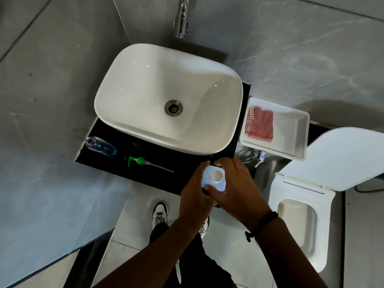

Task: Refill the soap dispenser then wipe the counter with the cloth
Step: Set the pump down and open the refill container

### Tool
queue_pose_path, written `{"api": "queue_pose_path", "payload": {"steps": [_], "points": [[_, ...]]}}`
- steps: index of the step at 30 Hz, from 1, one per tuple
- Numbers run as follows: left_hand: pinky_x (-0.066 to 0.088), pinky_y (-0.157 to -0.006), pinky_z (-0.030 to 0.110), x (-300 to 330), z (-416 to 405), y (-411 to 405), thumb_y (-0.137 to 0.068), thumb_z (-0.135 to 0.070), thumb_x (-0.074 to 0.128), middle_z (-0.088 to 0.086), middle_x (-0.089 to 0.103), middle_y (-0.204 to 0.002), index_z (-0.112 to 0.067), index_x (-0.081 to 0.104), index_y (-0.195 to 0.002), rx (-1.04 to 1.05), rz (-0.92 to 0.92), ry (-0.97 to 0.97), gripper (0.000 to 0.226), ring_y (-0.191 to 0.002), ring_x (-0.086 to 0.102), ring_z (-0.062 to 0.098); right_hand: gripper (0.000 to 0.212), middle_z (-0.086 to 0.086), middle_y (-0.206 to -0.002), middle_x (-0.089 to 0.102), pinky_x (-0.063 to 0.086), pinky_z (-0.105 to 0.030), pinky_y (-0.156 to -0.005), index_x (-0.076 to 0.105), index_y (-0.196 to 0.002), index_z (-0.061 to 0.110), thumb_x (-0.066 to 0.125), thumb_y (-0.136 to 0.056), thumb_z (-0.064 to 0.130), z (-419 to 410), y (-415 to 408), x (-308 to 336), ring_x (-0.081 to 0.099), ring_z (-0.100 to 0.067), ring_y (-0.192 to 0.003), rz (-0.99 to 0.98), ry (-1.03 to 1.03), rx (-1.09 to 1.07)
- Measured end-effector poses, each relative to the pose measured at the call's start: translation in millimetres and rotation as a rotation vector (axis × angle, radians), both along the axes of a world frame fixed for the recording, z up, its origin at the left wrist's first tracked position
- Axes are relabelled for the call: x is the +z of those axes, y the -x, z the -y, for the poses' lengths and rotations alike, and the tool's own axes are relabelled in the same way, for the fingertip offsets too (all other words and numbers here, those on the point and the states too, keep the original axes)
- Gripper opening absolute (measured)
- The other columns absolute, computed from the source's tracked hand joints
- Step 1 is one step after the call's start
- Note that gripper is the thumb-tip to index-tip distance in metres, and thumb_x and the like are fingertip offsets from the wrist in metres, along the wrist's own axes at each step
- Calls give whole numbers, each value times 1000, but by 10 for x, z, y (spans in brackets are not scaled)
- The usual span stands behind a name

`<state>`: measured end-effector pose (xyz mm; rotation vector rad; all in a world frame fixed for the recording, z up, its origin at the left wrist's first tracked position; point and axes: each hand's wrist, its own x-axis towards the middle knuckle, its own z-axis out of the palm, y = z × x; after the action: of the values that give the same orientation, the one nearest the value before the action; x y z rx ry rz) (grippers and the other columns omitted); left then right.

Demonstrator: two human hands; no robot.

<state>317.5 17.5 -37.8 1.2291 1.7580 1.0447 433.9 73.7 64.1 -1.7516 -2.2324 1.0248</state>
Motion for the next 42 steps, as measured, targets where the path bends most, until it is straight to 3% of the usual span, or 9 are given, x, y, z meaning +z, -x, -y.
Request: {"api": "queue_pose_path", "payload": {"steps": [3,7,12,17,21,26,30,33,42], "points": [[57,-107,24,49,-10,8,-96,-81,52,2,67,-146,-18,53,-155,-13,-21,-29,86,-131,66,12,35,4,-108,55,32,-6,-75,62,-118,19,76,-90,34,-23,0,-30,56,-15,-101,42,-29,-13],[52,-114,23,36,5,-1,-94,-53,64,1,64,-145,-14,53,-152,-12,5,-53,70,-134,62,9,57,-1,-131,57,33,-21,-102,57,-140,16,73,-86,16,19,10,-16,51,-20,-123,30,-6,89],[50,-110,13,52,-21,1,-93,-57,61,8,70,-143,-9,57,-152,-16,-38,-49,76,-130,66,16,38,5,-107,54,33,-12,-77,62,-119,17,74,-90,39,-9,22,-47,54,-14,-99,51,-52,-45],[62,-106,47,-33,3,-11,-98,-49,62,17,73,-135,-1,62,-144,-8,-8,-16,66,-123,73,31,57,-1,-126,57,35,-20,-96,56,-139,19,77,-87,30,25,38,-46,52,-19,-118,30,-8,38],[50,-111,15,29,-10,-4,-99,-78,52,7,70,-142,-8,57,-151,-18,-67,-57,88,-129,66,14,35,2,-106,58,33,-8,-73,62,-116,19,74,-90,40,-21,19,-51,56,-14,-93,49,-41,-49],[61,-107,38,13,-4,-6,-99,-46,64,6,71,-137,-4,61,-146,-14,-28,-36,63,-125,71,21,53,-1,-123,55,37,-18,-90,57,-137,22,75,-87,29,-8,22,-12,54,-18,-109,41,-14,48],[48,-112,13,54,-11,5,-98,-57,62,9,69,-144,-6,56,-152,-31,-34,-38,75,-132,66,18,35,4,-106,52,31,-7,-72,61,-120,20,73,-89,32,-28,18,-2,58,-16,-92,50,-29,4],[56,-113,33,56,1,9,-96,-52,63,10,68,-144,-6,57,-152,-29,-5,-13,72,-132,66,20,54,-1,-123,53,39,-20,-89,57,-134,21,71,-83,29,-6,31,4,54,-20,-111,24,0,63],[53,-113,24,22,6,20,-97,-38,69,9,68,-144,-6,56,-153,-42,-81,-31,66,-132,62,11,54,-2,-122,53,42,-26,-90,56,-133,19,75,-83,29,3,47,26,53,-20,-109,10,-14,16]]}}
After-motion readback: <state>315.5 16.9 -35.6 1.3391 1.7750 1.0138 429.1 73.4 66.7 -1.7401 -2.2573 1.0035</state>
